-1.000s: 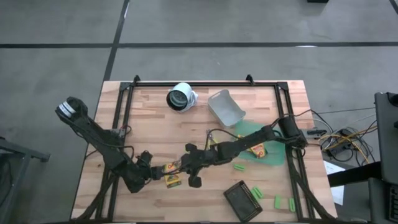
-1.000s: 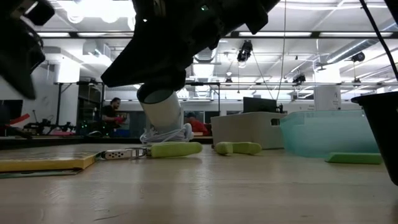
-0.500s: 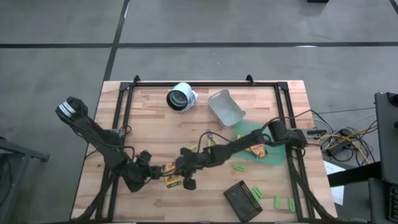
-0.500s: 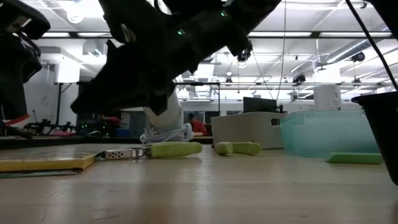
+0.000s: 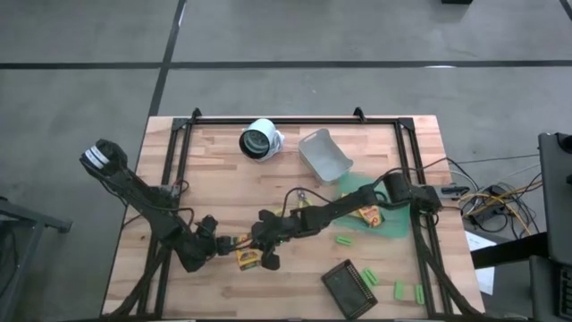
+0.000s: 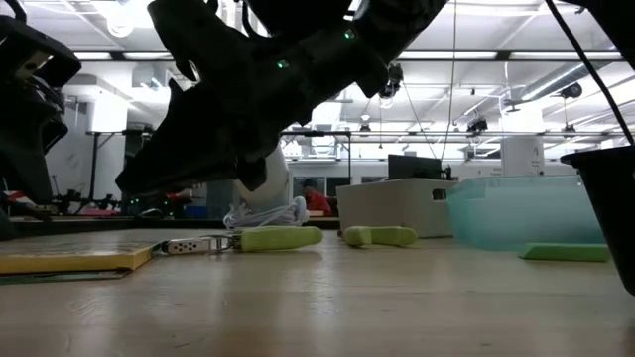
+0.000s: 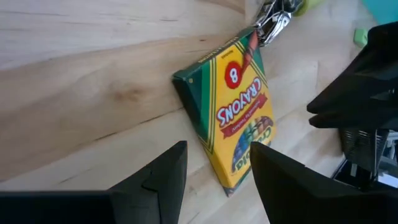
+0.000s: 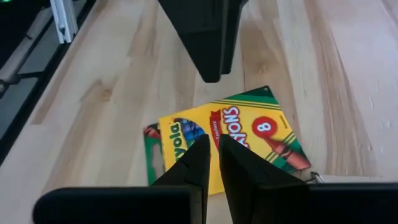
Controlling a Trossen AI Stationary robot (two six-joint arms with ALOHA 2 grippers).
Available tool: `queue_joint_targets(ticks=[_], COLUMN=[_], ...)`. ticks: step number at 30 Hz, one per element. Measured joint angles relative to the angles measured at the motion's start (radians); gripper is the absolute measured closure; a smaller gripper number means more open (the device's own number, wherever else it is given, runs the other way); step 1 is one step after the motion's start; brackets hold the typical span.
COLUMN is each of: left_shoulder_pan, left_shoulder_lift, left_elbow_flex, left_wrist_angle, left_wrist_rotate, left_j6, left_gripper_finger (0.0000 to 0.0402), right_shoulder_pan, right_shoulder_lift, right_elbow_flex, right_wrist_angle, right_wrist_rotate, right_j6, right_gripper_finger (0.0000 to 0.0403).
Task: Pick & Place School Supplies
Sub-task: Put the yellow crayon box into the green bin
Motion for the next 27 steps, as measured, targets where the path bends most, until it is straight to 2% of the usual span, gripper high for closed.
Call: queue_joint_targets(ticks=[10,14,18,23,27], left_shoulder_pan=[0.000,0.000,0.000,0.001,0.012], left_shoulder_lift=[0.000,0.000,0.000,0.000,0.000], left_elbow_flex=[-0.007,-0.007,-0.007,-0.007,-0.007], left_wrist_angle=[0.011,0.010,0.011,0.017,0.016], left_wrist_rotate=[0.002,0.002,0.003,0.002,0.000], left_j6=[-0.002,-0.002,-0.002,-0.003,-0.019], left_gripper_finger=[0.0220,0.0220,0.0220,0.0220,0.0220], right_shoulder_pan=[-0.009,-0.004,0.006,0.003,0.004], right_shoulder_lift=[0.000,0.000,0.000,0.000,-0.001], right_elbow_flex=[-0.002,-0.002,-0.002,-0.002,-0.027], right_wrist_angle=[-0.050,-0.043,0.010,0.034,0.106], right_wrist_rotate=[-0.009,-0.027,-0.027,-0.026,0.003], right_j6=[0.010,-0.058,-0.118,-0.052,-0.058], right_gripper_finger=[0.0369,0.0369,0.0369,0.0369,0.0369])
